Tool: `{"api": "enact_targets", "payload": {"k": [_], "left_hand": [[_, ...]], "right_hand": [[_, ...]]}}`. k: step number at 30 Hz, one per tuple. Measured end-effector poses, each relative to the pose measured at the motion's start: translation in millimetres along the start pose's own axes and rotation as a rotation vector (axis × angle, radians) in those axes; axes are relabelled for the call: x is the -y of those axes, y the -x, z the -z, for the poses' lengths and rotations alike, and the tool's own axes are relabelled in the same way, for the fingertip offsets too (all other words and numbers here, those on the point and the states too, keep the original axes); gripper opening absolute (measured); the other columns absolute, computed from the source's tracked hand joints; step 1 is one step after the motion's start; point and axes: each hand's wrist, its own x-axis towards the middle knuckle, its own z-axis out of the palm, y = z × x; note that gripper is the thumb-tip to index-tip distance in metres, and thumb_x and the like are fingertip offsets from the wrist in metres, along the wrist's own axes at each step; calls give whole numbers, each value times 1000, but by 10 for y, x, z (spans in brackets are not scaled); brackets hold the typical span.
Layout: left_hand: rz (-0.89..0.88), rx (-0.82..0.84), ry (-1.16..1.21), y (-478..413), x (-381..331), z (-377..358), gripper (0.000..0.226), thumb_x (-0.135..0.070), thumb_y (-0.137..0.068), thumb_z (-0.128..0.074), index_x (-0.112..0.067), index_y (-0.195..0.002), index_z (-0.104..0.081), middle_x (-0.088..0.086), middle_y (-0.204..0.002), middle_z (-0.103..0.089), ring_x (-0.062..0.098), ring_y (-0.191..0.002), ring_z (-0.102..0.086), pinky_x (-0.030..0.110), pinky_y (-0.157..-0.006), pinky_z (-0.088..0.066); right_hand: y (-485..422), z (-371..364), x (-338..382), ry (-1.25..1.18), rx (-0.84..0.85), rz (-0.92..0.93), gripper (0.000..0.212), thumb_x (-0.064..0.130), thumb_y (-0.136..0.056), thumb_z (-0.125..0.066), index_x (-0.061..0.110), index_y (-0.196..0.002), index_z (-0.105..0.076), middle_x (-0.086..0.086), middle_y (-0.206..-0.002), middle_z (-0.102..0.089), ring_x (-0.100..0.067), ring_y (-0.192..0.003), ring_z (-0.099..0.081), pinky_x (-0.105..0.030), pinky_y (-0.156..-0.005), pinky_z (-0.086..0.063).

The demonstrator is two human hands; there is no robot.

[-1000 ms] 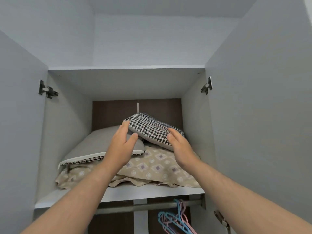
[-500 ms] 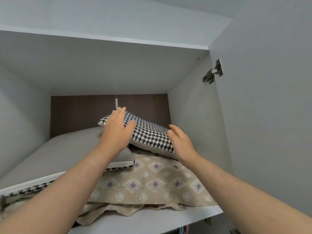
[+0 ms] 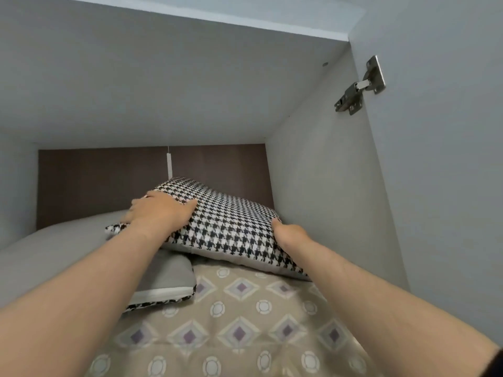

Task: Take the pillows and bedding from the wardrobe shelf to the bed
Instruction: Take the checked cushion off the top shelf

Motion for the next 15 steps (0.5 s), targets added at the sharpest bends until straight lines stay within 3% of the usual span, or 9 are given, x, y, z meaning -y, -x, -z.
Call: {"api": "enact_targets", "payload": {"k": [4,7,9,12,13,15], "left_hand": [[83,-20,-56,-117,192,-162,120,-96,-58,-31,-11,-142,-42,13,-145,-45,37,-130,-43,47,-102,-35],[71,-78,-49,-143,262,-302,112,-93,-56,-43,-11,-132,-48,14,-136,-53,37,-124,-49,46,-99,-39],[17,-114,-34,-139,294,-418,99,-87,-58,-52,-12,-124,-50,14,-127,-60,37,-117,-55,44,-94,-43],[-102,-153,-1,-86,337,-544,70,-74,-66,-56,-18,-108,-57,9,-112,-68,35,-104,-63,39,-84,-47],[-141,-175,9,-63,355,-566,62,-70,-68,-56,-19,-104,-59,9,-107,-70,35,-100,-64,38,-82,-49],[-207,-222,46,-3,405,-598,49,-63,-74,-57,-20,-98,-58,8,-99,-70,34,-92,-65,36,-75,-49]], "right_hand": [[-197,-163,21,35,59,-4,81,67,-90,-32,7,-143,-42,-14,-151,-40,-34,-137,-39,-43,-113,-30],[-302,-303,-74,70,69,-30,84,72,-80,-42,11,-137,-50,-11,-144,-50,-34,-128,-49,-44,-108,-38],[-342,-379,-176,57,54,-32,71,63,-81,-55,10,-129,-56,-9,-130,-60,-31,-115,-57,-40,-101,-45],[-340,-428,-294,-1,-25,-10,41,46,-79,-69,12,-101,-58,-1,-84,-61,-25,-80,-60,-35,-82,-52],[-320,-440,-310,-15,-52,0,38,43,-79,-71,13,-96,-55,0,-79,-59,-24,-76,-59,-35,-79,-52],[-234,-440,-313,-21,-117,50,36,43,-78,-71,14,-94,-56,-3,-89,-65,-28,-85,-61,-38,-84,-52]]}}
